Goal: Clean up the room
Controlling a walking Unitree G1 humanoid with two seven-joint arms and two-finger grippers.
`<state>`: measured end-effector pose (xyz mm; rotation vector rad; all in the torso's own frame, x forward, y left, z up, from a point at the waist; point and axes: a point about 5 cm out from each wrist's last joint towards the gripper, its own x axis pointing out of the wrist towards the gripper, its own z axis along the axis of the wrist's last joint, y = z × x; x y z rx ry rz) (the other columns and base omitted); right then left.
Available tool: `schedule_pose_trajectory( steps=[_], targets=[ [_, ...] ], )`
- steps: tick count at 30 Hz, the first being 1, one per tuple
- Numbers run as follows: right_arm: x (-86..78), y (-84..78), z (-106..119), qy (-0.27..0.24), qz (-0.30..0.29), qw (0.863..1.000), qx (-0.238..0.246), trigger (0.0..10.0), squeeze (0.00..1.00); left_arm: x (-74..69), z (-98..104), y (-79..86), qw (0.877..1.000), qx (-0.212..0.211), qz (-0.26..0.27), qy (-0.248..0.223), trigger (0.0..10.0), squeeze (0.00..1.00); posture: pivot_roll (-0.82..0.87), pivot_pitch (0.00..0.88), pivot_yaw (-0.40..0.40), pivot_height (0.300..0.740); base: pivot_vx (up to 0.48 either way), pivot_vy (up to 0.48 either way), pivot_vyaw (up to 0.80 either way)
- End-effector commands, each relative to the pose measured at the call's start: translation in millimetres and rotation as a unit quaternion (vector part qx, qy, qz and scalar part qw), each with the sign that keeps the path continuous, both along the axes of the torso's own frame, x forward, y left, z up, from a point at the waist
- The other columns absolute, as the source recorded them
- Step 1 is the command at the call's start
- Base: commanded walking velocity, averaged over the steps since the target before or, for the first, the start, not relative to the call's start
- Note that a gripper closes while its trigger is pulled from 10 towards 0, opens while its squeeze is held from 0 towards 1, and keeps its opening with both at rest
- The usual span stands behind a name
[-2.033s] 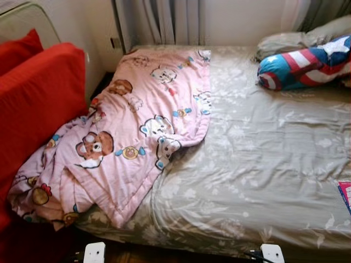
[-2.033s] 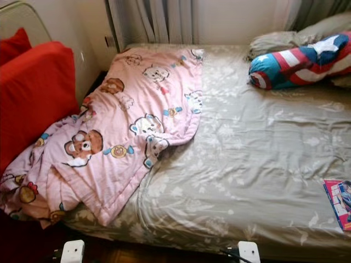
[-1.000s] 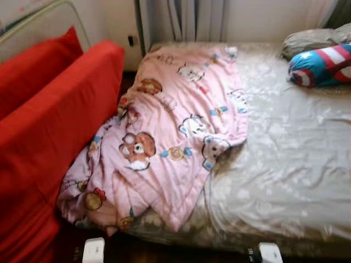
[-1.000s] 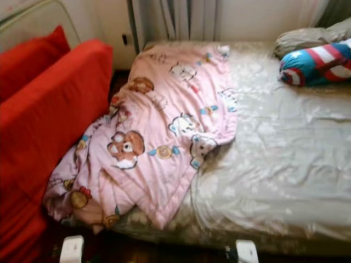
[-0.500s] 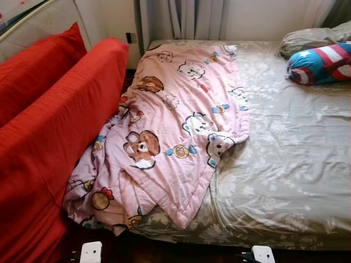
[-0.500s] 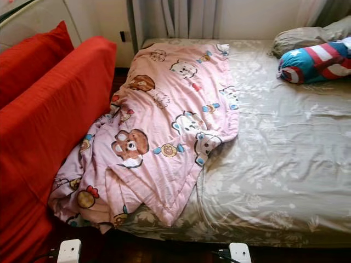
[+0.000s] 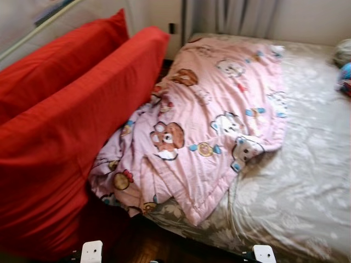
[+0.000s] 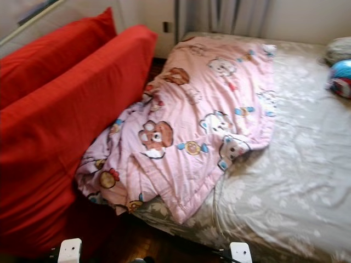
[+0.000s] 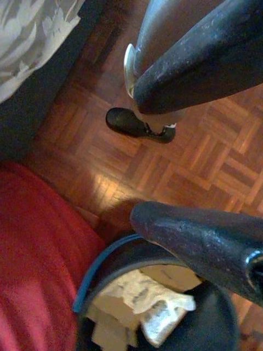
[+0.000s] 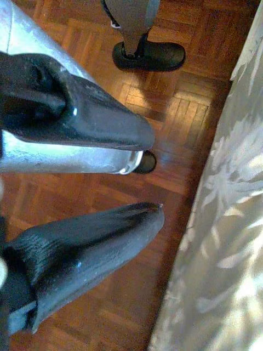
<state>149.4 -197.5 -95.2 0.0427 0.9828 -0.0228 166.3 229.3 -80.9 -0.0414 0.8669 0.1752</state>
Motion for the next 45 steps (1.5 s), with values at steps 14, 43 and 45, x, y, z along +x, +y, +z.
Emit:
schedule_pose_trajectory(
  steps=[14,43,45],
  targets=[
    [-8.1,2.3,-3,0.012,0.002,1.000,0.005,10.0,0.00,-10.4,-5,1.1,1.000,-0.002,0.000,0.020,10.0,0.00,0.05,0.146,0.015,0.740,0.000,0.000,0.80],
    [11.7,27.8,1,-0.013,-0.009,1.000,0.018,10.0,0.00,-10.9,-5,0.7,1.000,-0.005,0.005,0.019,10.0,0.00,0.05,0.140,0.014,0.740,0.000,0.067,0.06],
    [11.9,27.5,1,-0.014,-0.012,1.000,0.018,10.0,0.00,-10.8,-5,0.8,1.000,-0.005,0.005,0.019,10.0,0.00,0.05,0.142,0.014,0.740,0.000,0.322,0.00]
  ],
)
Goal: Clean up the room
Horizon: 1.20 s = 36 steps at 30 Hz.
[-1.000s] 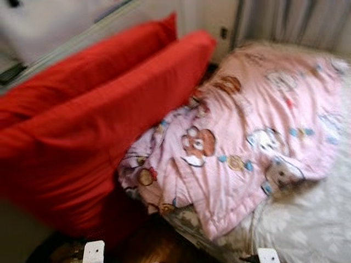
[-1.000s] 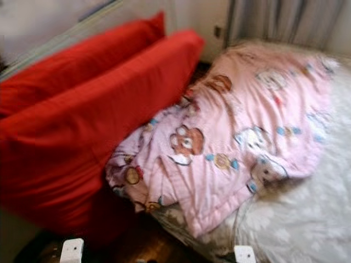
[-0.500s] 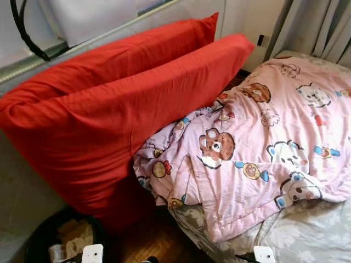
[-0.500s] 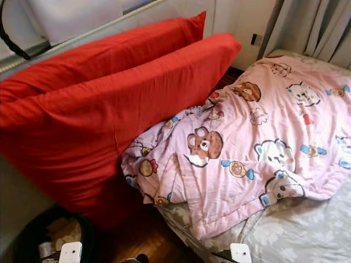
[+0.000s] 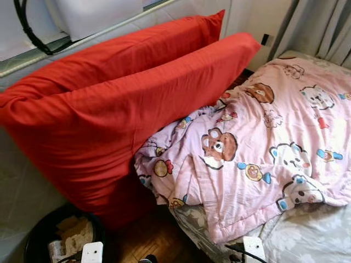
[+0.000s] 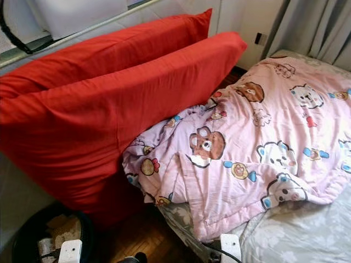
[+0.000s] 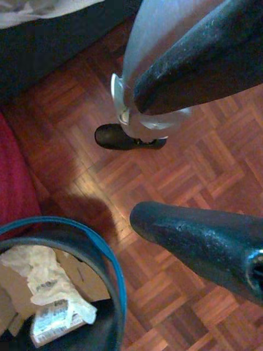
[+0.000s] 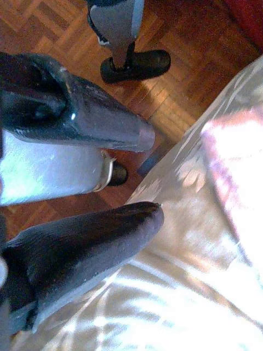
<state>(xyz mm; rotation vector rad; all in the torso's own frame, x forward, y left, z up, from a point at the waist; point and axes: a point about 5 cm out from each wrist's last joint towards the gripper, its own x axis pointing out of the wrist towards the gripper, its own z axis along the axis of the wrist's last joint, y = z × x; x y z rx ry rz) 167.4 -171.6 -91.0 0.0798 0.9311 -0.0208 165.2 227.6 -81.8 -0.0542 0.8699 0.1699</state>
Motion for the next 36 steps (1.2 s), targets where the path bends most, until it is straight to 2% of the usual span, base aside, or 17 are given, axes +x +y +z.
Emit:
schedule_pose_trajectory(
  steps=[1,10,24,30,36],
  targets=[
    [-6.4,0.5,-3,0.013,-0.004,1.000,0.002,10.0,0.00,-9.7,-4,2.6,1.000,0.002,0.004,0.018,10.0,0.00,0.05,0.142,0.014,0.740,0.000,0.319,0.00],
    [-6.0,-1.8,-3,0.015,-0.004,1.000,0.001,10.0,0.00,-9.7,-4,3.2,1.000,0.003,0.005,0.019,10.0,0.00,0.05,0.145,0.015,0.740,0.000,0.320,0.00],
    [-3.7,-4.7,-1,0.007,-0.013,1.000,0.000,10.0,0.00,-8.6,-3,3.4,1.000,0.002,0.006,0.007,10.0,0.00,0.05,0.147,0.017,0.740,0.000,0.000,0.00],
    [-5.0,-12.4,-1,0.009,-0.019,1.000,-0.003,10.0,0.00,-8.0,-2,3.1,1.000,0.001,0.008,0.003,10.0,0.00,0.05,0.144,0.016,0.740,0.000,0.000,0.00],
    [-13.5,-25.0,-3,0.016,-0.024,1.000,-0.008,10.0,0.00,-5.8,0,2.5,1.000,-0.006,0.017,-0.016,10.0,0.00,0.05,0.145,0.014,0.740,0.000,0.000,0.00]
  ],
)
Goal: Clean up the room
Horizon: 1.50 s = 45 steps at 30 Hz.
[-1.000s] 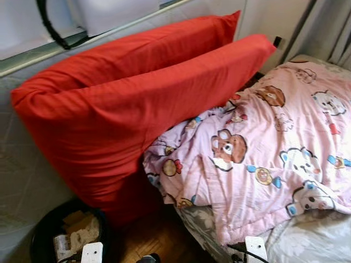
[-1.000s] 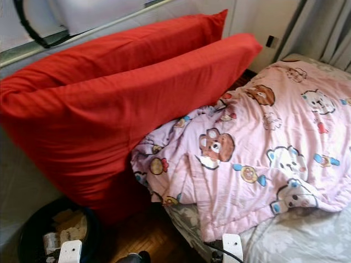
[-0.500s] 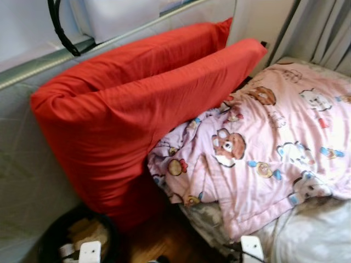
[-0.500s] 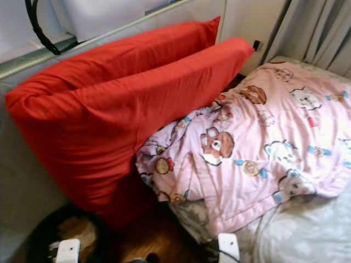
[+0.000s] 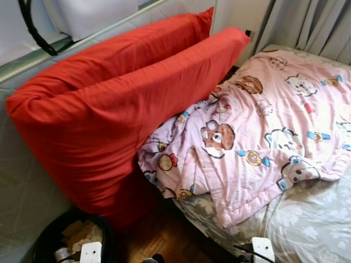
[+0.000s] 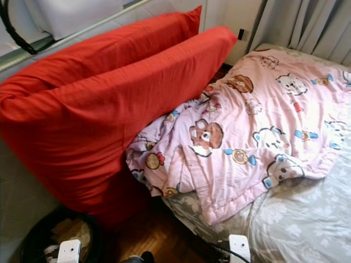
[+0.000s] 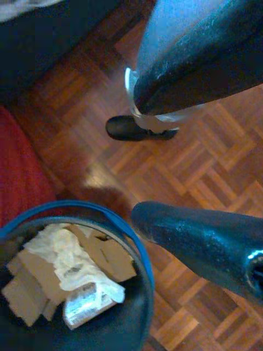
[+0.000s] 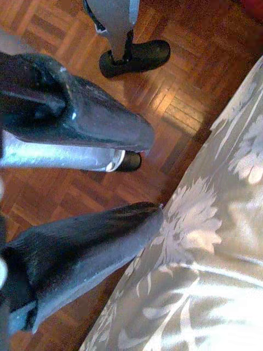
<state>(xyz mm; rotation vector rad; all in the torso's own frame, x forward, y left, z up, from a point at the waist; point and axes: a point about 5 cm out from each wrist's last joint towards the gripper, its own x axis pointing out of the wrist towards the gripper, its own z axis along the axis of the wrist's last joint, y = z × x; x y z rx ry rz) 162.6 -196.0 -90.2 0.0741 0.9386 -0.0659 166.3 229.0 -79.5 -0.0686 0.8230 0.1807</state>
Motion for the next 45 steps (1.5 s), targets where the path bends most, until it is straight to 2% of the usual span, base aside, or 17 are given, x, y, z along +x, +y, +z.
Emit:
schedule_pose_trajectory(
  steps=[1,9,12,15,17,18,19,20,21,24,32,37,45],
  targets=[
    [-9.1,-1.1,-4,0.011,-0.006,1.000,0.004,10.0,0.00,-6.8,-3,1.1,1.000,-0.006,0.010,0.006,10.0,0.00,0.05,0.145,0.014,0.740,0.000,0.000,0.00],
    [-9.3,-0.7,-3,0.003,-0.008,1.000,0.007,10.0,0.00,-6.4,-2,0.4,1.000,-0.009,0.005,0.003,10.0,0.00,0.04,0.146,0.013,0.740,0.000,0.000,0.00],
    [-5.6,2.7,-1,-0.016,-0.009,1.000,0.013,10.0,0.00,-6.9,-3,0.3,1.000,-0.009,0.005,0.005,10.0,0.00,0.04,0.147,0.012,0.740,0.000,0.000,0.00],
    [6.7,3.1,6,-0.058,-0.005,0.998,0.003,10.0,0.00,-7.8,-3,0.5,1.000,-0.008,0.007,0.009,10.0,0.00,0.04,0.146,0.012,0.740,0.000,0.000,0.00],
    [22.8,8.7,14,-0.090,0.005,0.996,-0.001,10.0,0.00,-8.3,-4,0.5,1.000,-0.007,0.008,0.012,10.0,0.00,0.04,0.144,0.010,0.740,0.000,0.000,0.00],
    [40.9,19.1,22,-0.119,0.015,0.993,0.001,10.0,0.00,-8.5,-4,0.7,1.000,-0.006,0.008,0.013,10.0,0.00,0.04,0.144,0.010,0.740,0.000,0.000,0.00],
    [40.9,19.1,22,-0.119,0.015,0.993,0.001,10.0,0.00,-8.5,-4,0.7,1.000,-0.006,0.008,0.013,10.0,0.00,0.04,0.144,0.010,0.740,0.000,0.000,0.00],
    [60.0,30.9,33,-0.148,0.028,0.989,0.005,10.0,0.00,-8.6,-4,0.9,1.000,-0.005,0.009,0.014,10.0,0.00,0.03,0.142,0.010,0.740,0.000,0.000,0.00],
    [71.6,37.5,41,-0.169,0.037,0.985,0.011,10.0,0.00,-8.4,-4,1.0,1.000,-0.005,0.009,0.013,10.0,0.00,0.03,0.143,0.009,0.740,0.000,0.000,0.00],
    [80.5,41.2,48,-0.191,0.046,0.980,0.021,10.0,0.00,-7.8,-3,1.1,1.000,-0.003,0.008,0.011,10.0,0.00,0.03,0.144,0.008,0.740,0.000,0.000,0.00],
    [85.6,37.9,55,-0.228,0.035,0.972,0.034,10.0,0.00,-7.5,-3,1.5,1.000,-0.005,0.013,0.007,10.0,0.00,0.02,0.150,0.011,0.740,0.000,0.000,0.00],
    [81.5,41.1,52,-0.224,0.031,0.973,0.040,10.0,0.00,-6.7,-2,1.7,1.000,-0.005,0.022,-0.004,10.0,0.00,0.02,0.155,0.012,0.740,0.000,0.000,0.00],
    [89.0,46.4,59,-0.247,0.047,0.967,0.043,10.0,0.00,2.0,6,-0.6,0.997,-0.021,0.029,-0.067,10.0,0.00,0.02,0.150,0.011,0.740,0.000,0.000,0.00]
  ],
)
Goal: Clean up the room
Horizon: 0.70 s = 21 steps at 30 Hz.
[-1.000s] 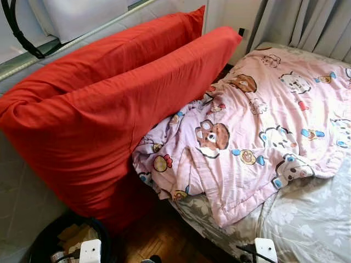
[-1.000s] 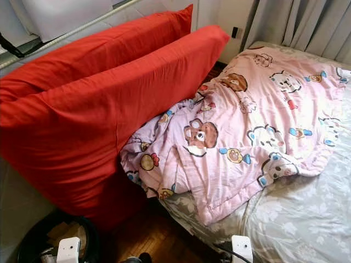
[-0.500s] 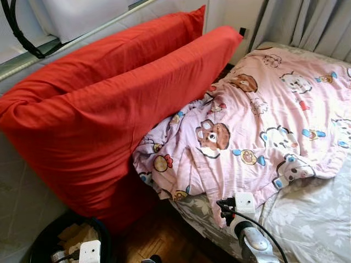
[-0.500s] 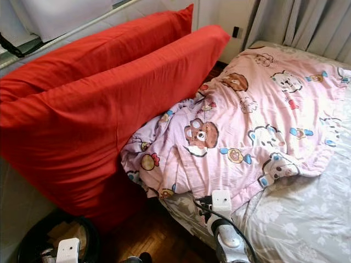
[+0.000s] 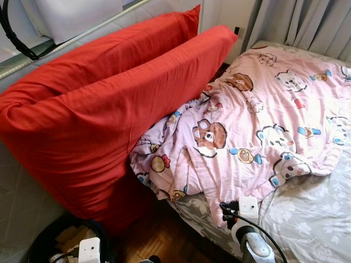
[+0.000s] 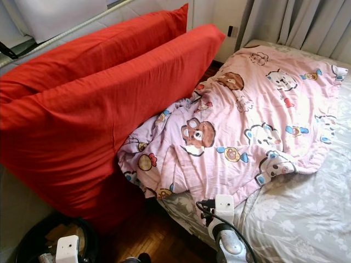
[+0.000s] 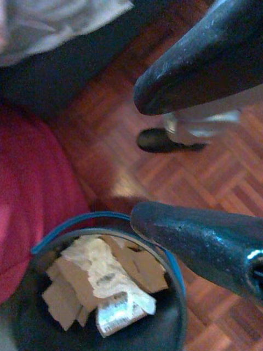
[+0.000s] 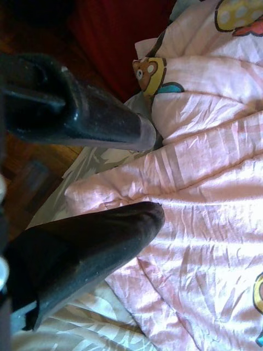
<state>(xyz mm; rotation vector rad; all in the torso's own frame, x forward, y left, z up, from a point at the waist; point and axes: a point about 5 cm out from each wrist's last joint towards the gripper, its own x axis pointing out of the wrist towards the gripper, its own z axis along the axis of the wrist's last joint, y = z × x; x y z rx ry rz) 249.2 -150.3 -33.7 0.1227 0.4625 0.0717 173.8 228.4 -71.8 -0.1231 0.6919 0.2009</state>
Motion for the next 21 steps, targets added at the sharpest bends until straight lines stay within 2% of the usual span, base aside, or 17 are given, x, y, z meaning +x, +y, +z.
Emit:
schedule_pose_trajectory(
  steps=[1,11,12,13,14,21],
  targets=[
    [3.1,0.3,3,-0.010,0.003,1.000,-0.001,10.0,0.00,-4.3,-1,-0.5,1.000,-0.008,0.008,-0.005,10.0,0.00,0.02,0.144,0.011,0.740,0.000,0.000,0.00],
    [15.4,-5.2,16,-0.049,-0.015,0.999,0.003,10.0,0.00,5.4,6,0.9,0.999,-0.013,0.017,-0.046,10.0,0.00,0.02,0.097,0.029,0.740,0.000,0.000,0.00],
    [15.2,-5.1,16,-0.051,-0.016,0.999,0.002,10.0,0.00,63.5,51,2.0,0.983,0.017,-0.003,-0.181,10.0,0.00,0.02,0.088,0.036,0.740,0.000,0.000,0.00],
    [15.0,-4.8,16,-0.051,-0.016,0.999,0.002,10.0,0.00,78.5,66,1.6,0.975,0.025,-0.009,-0.220,10.0,0.00,0.02,0.086,0.039,0.740,0.000,0.000,0.00],
    [14.4,-4.9,16,-0.051,-0.017,0.999,0.002,10.0,0.00,85.9,74,1.7,0.970,0.030,-0.012,-0.241,10.0,0.00,0.02,0.081,0.042,0.740,0.000,0.000,0.00],
    [9.6,-10.0,13,-0.052,-0.030,0.998,0.000,10.0,0.00,89.7,82,7.0,0.965,0.036,-0.013,-0.260,10.0,0.00,0.02,0.067,0.046,0.740,0.000,0.000,0.00]
  ],
)
